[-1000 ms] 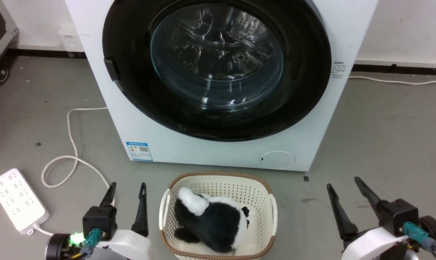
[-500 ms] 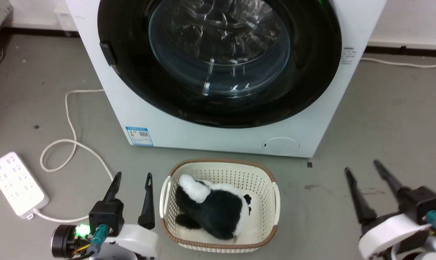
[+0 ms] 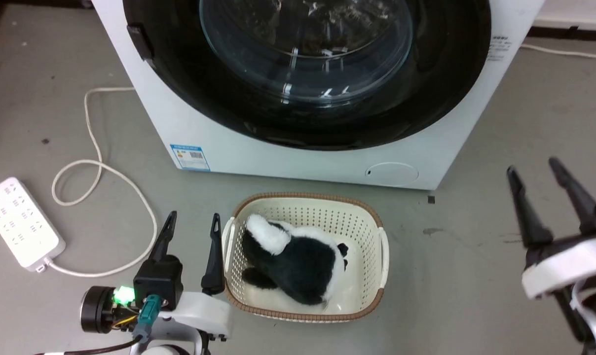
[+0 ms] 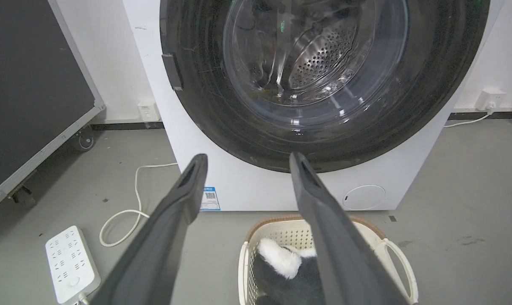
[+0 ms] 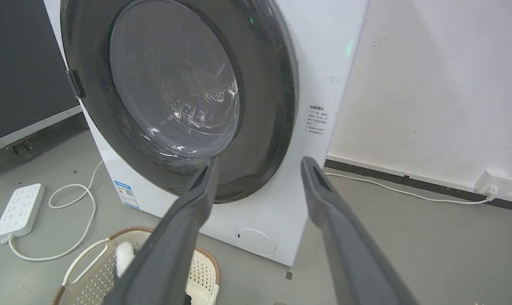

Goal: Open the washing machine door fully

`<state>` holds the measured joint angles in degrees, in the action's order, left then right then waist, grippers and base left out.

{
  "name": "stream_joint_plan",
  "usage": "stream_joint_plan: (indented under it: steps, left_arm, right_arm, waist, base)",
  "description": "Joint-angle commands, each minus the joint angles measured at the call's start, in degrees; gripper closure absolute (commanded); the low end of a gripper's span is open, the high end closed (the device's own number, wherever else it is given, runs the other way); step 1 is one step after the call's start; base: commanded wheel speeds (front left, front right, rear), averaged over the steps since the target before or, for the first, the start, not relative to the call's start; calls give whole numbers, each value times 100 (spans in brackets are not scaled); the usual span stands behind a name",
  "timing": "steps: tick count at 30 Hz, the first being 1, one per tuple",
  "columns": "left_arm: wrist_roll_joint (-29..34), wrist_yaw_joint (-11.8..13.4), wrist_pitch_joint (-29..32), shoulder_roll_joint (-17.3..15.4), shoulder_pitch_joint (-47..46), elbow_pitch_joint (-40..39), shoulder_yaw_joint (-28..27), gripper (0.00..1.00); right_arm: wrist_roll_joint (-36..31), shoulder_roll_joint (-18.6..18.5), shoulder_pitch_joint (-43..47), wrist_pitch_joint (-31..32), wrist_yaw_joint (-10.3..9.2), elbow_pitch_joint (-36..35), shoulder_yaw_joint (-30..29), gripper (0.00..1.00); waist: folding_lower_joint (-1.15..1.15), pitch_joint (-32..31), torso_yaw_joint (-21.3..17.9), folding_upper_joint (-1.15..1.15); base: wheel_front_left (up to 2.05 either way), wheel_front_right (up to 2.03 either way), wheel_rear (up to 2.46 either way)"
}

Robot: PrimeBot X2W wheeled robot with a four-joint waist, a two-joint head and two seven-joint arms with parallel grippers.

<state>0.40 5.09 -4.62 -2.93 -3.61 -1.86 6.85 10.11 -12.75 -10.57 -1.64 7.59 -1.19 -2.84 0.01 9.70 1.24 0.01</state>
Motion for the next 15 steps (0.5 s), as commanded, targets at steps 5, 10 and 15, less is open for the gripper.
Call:
stream_joint_plan:
  steps: [5,10,15]
  left_arm:
    - [19,140,-114,-54,-195,-54,162,0]
    - [9,245,-174,-77,-260,-72,274,0]
    - [3,342,-234,-120,-330,-90,376,0]
  right_arm:
    - [586,-101,-607,172,-4,218,-183,100]
    - [1048,-137,-1116,443,-4,485,-296,100]
    - [1553,-175,-1623,762,-5,806,-355,100]
  waist:
    - [0,181,60,-1]
    - [0,326,97,-1]
    - [0,472,137,-1]
  base:
    - [0,0,0]
    - [0,0,0]
    - [0,0,0]
